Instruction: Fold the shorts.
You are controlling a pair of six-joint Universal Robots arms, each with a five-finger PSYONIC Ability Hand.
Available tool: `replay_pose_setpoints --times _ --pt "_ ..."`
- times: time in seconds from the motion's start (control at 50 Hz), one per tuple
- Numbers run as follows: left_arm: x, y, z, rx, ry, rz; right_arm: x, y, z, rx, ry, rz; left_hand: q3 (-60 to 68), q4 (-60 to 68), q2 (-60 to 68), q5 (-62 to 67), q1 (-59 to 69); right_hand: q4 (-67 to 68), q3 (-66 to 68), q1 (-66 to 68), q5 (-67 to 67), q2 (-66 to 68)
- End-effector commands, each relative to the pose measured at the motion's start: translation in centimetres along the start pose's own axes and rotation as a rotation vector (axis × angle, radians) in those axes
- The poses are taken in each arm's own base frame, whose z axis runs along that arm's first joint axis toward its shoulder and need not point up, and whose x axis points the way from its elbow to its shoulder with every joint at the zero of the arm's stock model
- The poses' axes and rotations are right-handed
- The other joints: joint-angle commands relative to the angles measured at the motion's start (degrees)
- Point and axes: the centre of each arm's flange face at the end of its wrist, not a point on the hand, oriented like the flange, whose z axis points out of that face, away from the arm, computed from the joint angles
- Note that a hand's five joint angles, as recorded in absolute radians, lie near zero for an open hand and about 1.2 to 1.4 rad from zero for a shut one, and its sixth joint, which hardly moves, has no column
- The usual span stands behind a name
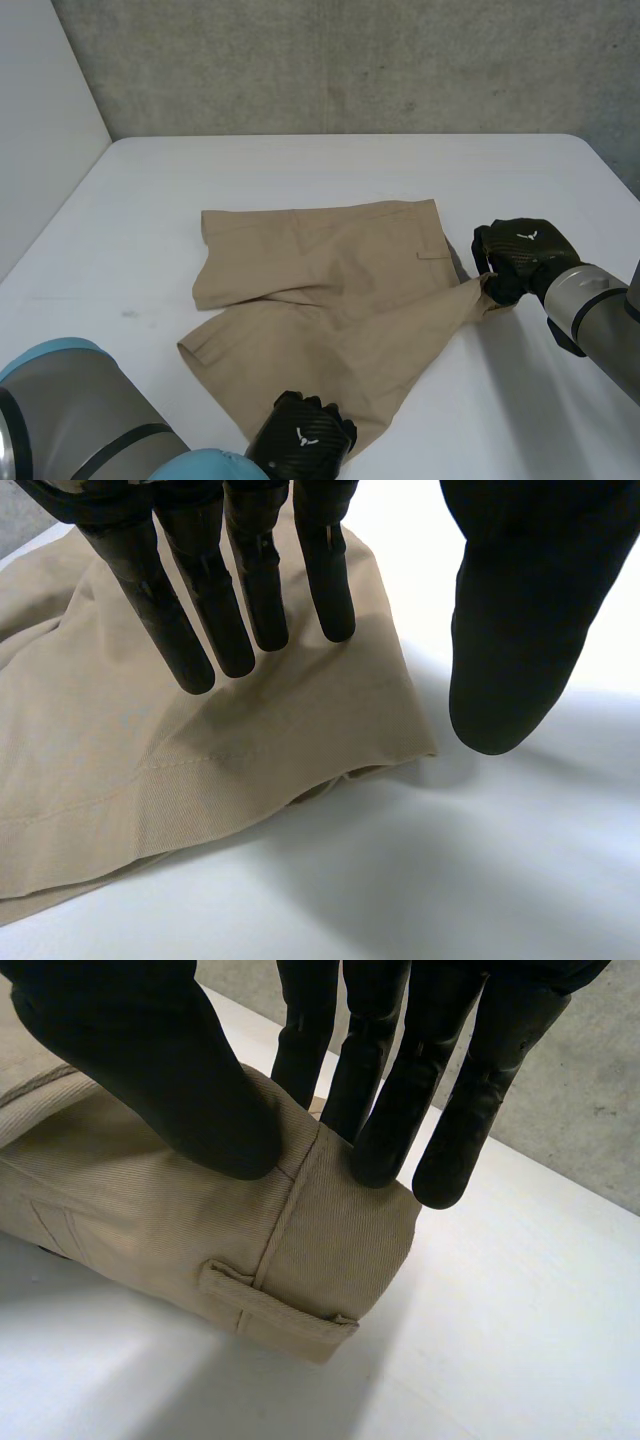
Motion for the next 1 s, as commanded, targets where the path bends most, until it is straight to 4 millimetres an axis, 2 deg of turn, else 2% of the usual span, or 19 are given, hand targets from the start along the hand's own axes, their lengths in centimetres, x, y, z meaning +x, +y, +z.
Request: replay_pose_setpoints --times 0.02,0.62,0.82,1.0 --pt "0.1 0.1 0.5 0.003 -0.002 -0.001 -0.1 0.2 0.0 0.000 -0.003 -0.001 2.72 3.47 3.32 3.69 3.04 11.81 12.27 24.79 12.99 12.57" --pt "-1.1 0.5 2.2 -0.009 -0.064 -0.024 -0.2 0.2 0.0 0.003 -0.013 -0.005 5.58 6.33 6.18 6.55 5.90 11.81 12.27 24.79 12.99 12.57" --pt "-1.7 0.5 2.7 -0.006 -0.084 -0.038 -0.2 0.2 0.0 0.001 -0.014 -0.006 19.67 20.42 20.27 20.64 19.99 11.81 12.27 24.79 12.99 12.57" --pt "-2.0 -0.1 2.4 0.013 -0.093 -0.045 -0.3 0.3 -0.1 0.000 -0.014 -0.007 20.22 20.96 20.82 21.19 20.53 11.81 12.27 24.79 12.99 12.57"
